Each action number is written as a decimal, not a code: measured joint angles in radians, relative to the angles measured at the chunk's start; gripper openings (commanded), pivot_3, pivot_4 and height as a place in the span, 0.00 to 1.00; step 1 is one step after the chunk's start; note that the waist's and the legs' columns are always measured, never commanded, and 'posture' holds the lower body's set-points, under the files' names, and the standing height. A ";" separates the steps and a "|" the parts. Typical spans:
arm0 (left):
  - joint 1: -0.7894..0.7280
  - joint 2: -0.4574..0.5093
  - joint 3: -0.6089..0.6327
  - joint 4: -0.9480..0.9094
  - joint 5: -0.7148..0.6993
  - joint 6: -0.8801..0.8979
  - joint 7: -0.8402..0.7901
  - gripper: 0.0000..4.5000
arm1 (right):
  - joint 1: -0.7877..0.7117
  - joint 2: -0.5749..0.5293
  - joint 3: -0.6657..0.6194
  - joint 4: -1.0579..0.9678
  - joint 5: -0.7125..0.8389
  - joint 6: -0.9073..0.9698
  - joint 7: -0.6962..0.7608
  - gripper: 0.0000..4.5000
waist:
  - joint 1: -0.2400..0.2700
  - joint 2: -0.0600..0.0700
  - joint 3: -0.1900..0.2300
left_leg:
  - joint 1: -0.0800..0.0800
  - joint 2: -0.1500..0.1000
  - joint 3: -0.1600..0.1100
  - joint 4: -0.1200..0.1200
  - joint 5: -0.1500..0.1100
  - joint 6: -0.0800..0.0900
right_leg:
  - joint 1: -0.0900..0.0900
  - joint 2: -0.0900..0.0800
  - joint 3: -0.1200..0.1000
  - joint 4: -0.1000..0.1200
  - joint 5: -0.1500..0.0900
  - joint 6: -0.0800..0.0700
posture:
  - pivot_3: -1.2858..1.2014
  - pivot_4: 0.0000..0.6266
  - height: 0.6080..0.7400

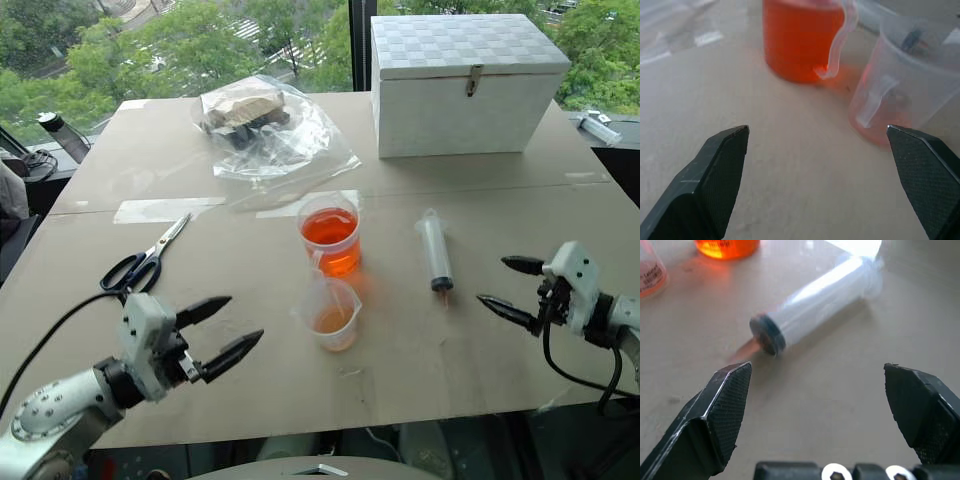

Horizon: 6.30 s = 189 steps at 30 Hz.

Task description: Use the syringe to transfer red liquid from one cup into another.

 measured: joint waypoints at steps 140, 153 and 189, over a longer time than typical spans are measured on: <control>-1.390 -0.088 -0.372 0.784 0.203 0.234 -0.486 0.03 | -0.738 0.654 0.468 0.159 -0.171 0.041 -0.199 0.34 | -0.036 -0.011 0.015 | -0.022 -0.002 0.003 0.009 0.008 -0.012 | -0.026 0.006 0.003 0.016 0.001 0.003 | 0.52 0.24 1.00; -1.421 -0.093 -0.368 0.793 0.193 0.289 -0.489 0.03 | -0.700 0.679 0.459 0.126 -0.169 0.038 -0.216 0.34 | -0.036 -0.011 0.015 | -0.022 -0.002 0.003 0.010 0.008 -0.012 | -0.026 0.006 0.003 0.016 0.001 0.003 | 0.52 0.24 1.00; -1.461 -0.093 -0.350 0.796 0.160 0.334 -0.483 0.26 | -0.665 0.686 0.475 0.154 -0.198 -0.026 -0.214 0.34 | -0.037 -0.012 0.015 | -0.022 -0.001 0.003 0.011 0.008 -0.012 | -0.026 0.006 0.003 0.016 0.001 0.003 | 0.52 0.24 1.00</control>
